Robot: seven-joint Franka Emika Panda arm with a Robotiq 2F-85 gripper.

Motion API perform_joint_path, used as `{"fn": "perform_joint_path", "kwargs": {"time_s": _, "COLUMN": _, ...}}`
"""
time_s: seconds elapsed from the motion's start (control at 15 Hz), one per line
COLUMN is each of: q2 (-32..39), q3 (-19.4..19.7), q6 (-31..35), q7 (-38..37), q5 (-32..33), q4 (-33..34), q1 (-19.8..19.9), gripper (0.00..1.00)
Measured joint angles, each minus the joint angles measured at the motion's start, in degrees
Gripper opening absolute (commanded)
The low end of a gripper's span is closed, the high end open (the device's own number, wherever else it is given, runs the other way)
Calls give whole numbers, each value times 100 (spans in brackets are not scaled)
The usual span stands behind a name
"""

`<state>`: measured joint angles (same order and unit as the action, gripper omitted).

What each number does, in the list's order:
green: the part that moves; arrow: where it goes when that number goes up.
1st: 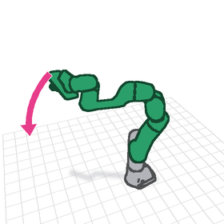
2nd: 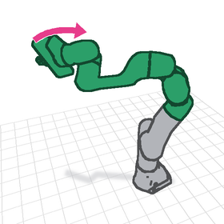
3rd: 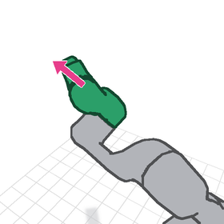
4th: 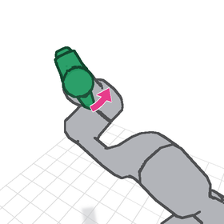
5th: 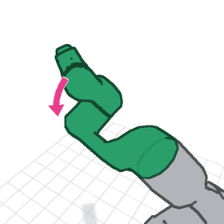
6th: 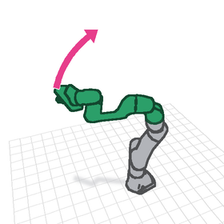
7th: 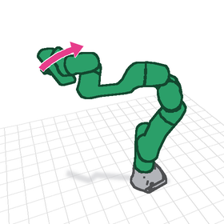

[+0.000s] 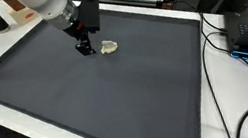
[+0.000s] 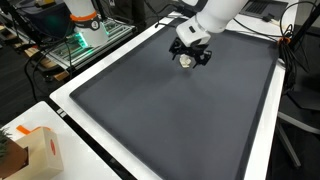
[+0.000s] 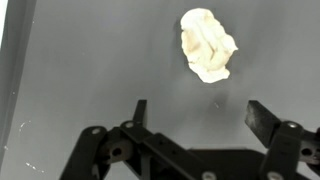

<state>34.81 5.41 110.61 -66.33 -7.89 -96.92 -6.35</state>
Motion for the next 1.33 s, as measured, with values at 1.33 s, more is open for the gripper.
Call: {"fn": "perform_joint_path", "kwargs": {"time_s": 1.33, "q2": 1145, "q3": -118, "q6": -1390, "q7": 711, "q5": 3547, "q4": 1739, "q1": -1664, "gripper": 100}}
